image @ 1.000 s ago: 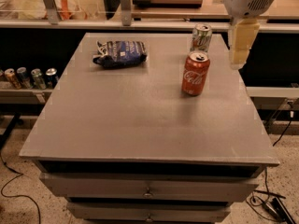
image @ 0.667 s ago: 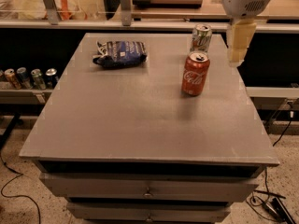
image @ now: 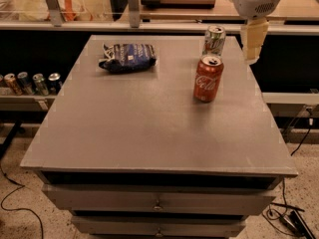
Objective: Move 7up can near blue chip bag
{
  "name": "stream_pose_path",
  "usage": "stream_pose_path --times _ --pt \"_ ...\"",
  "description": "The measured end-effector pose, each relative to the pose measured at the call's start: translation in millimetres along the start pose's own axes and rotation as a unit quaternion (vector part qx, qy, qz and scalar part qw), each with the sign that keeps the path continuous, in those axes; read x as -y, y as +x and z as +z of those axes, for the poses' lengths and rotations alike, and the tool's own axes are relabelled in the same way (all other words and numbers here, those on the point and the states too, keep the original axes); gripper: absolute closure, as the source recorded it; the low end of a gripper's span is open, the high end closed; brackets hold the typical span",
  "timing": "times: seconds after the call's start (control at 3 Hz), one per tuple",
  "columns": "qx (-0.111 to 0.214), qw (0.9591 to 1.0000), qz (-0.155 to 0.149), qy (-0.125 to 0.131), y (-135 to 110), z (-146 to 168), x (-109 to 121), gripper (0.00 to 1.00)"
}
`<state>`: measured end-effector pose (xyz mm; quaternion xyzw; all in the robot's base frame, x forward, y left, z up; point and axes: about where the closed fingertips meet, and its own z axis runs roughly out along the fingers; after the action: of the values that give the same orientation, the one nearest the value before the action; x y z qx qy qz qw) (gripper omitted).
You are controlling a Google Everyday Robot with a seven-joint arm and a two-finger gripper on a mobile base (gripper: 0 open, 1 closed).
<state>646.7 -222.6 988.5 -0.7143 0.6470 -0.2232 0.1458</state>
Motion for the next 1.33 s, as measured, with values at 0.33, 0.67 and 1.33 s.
stream_pose_path --times 0.33,0.67,1.33 --pt "-0.020 0.9997 -0.006 0.016 11.3 10.5 17.5 0.00" --pt "-0.020 0.9994 -0.008 0.026 15.3 21.0 32.4 0.00" --pt "0.024 0.9994 0.004 0.026 7.9 40.7 54.4 0.00"
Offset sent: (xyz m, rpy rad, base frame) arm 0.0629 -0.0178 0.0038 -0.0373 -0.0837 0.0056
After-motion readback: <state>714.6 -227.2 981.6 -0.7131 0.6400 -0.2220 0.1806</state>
